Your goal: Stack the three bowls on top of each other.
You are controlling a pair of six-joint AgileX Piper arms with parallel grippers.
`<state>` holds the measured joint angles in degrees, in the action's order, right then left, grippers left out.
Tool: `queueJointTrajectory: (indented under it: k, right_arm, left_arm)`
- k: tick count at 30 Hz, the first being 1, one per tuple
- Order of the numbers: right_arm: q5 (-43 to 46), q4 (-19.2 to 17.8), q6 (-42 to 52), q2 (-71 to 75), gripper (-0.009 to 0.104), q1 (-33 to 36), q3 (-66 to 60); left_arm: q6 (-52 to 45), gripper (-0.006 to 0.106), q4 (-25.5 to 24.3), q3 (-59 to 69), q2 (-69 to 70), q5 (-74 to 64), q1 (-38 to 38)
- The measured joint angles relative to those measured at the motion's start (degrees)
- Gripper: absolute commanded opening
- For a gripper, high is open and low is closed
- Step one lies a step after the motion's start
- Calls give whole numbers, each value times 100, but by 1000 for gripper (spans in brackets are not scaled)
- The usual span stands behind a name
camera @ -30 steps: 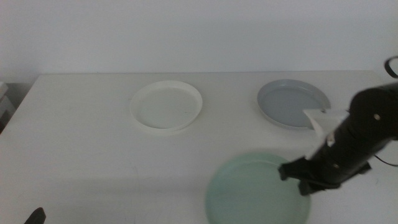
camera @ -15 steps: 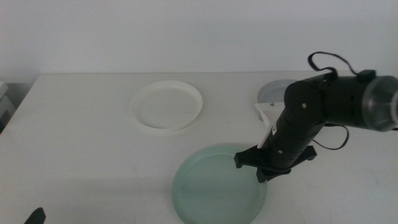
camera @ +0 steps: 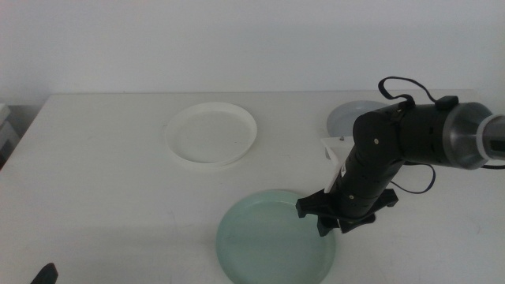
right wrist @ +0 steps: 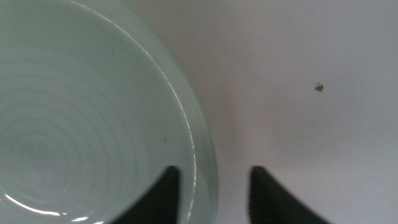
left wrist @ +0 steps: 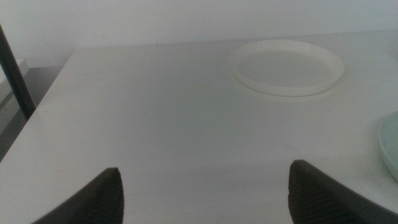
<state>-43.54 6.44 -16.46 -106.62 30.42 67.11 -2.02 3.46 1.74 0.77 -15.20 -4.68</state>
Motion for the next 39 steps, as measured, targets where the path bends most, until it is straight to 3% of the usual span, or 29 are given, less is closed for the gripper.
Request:
queueJointTrajectory:
  k: [4,8,13,23,34,39]
  right_arm:
    - [-157,-160,0,328,62,-113,113]
    - [-410,-506,0,689,63,-521,668]
    - [-802,-841,53,615,60,-1295,1585]
    - [-946,-644,472,-613,52,-2845,3045]
    - [-928,-644,668,-2449,51,-3022,4374]
    - [-927,-644,675,-2949,39,-3026,4681]
  left_arm:
    - [0,89,0,0,0,0,0]
    - [0,89,0,0,0,0,0]
    - [0,89,0,0,0,0,0]
    - [0,89,0,0,0,0,0]
    - [0,89,0,0,0,0,0]
    - [0,89,0,0,0,0,0]
